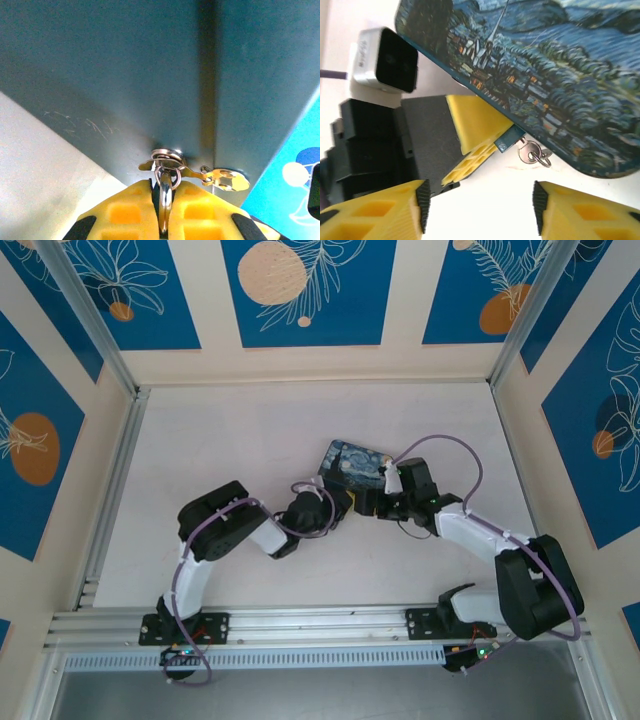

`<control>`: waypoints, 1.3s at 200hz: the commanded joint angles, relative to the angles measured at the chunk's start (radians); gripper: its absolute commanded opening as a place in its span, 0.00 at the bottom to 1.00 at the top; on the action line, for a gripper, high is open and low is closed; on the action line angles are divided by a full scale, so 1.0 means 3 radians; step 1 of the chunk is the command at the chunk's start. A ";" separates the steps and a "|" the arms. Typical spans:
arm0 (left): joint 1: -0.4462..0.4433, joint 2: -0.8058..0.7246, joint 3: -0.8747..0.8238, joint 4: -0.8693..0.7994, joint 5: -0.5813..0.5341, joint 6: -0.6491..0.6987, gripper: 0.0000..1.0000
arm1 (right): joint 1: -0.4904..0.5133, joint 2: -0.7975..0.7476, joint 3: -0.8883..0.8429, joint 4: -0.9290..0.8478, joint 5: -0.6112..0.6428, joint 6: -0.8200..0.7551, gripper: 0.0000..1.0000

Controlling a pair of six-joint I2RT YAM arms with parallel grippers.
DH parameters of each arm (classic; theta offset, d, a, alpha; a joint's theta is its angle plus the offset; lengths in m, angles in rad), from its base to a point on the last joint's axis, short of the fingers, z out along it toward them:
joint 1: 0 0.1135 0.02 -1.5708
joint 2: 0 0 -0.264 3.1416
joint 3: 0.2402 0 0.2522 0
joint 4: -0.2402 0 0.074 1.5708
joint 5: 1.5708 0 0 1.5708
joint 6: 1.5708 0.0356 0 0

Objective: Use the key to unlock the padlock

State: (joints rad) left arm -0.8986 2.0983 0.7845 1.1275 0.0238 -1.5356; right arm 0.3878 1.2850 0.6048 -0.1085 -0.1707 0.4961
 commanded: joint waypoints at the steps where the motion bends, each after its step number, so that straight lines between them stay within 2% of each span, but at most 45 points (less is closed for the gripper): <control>1: 0.0024 0.0009 -0.0023 -0.0706 0.0317 0.0043 0.00 | 0.0133 0.0027 0.0112 -0.0399 0.0570 -0.0402 0.51; 26: 0.0044 -0.0007 -0.0028 -0.0750 0.0399 0.0037 0.00 | 0.0259 0.0079 0.0145 -0.0418 0.0845 -0.0476 0.42; 78: 0.0065 -0.0006 -0.0035 -0.0759 0.0523 0.0045 0.00 | 0.0526 0.0279 0.0285 -0.0466 0.1213 -0.0516 0.42; 120: 0.0078 -0.0017 -0.0023 -0.0746 0.0580 0.0039 0.00 | 0.0673 0.0518 0.0432 -0.0527 0.1441 -0.0514 0.35; 171: 0.0086 -0.0036 -0.0035 -0.0734 0.0616 0.0045 0.00 | 0.0743 0.0706 0.0611 -0.0582 0.1674 -0.0476 0.34; 260: 0.0086 -0.0015 -0.0065 -0.0675 0.0621 0.0035 0.00 | 0.0834 0.0679 0.0800 -0.0640 0.1767 -0.0526 0.36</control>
State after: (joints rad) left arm -0.8677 2.0708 0.7944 1.0561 0.1398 -1.5356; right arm 0.6296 1.4963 0.7959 -0.3565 0.3275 0.3611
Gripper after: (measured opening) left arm 0.067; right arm 0.363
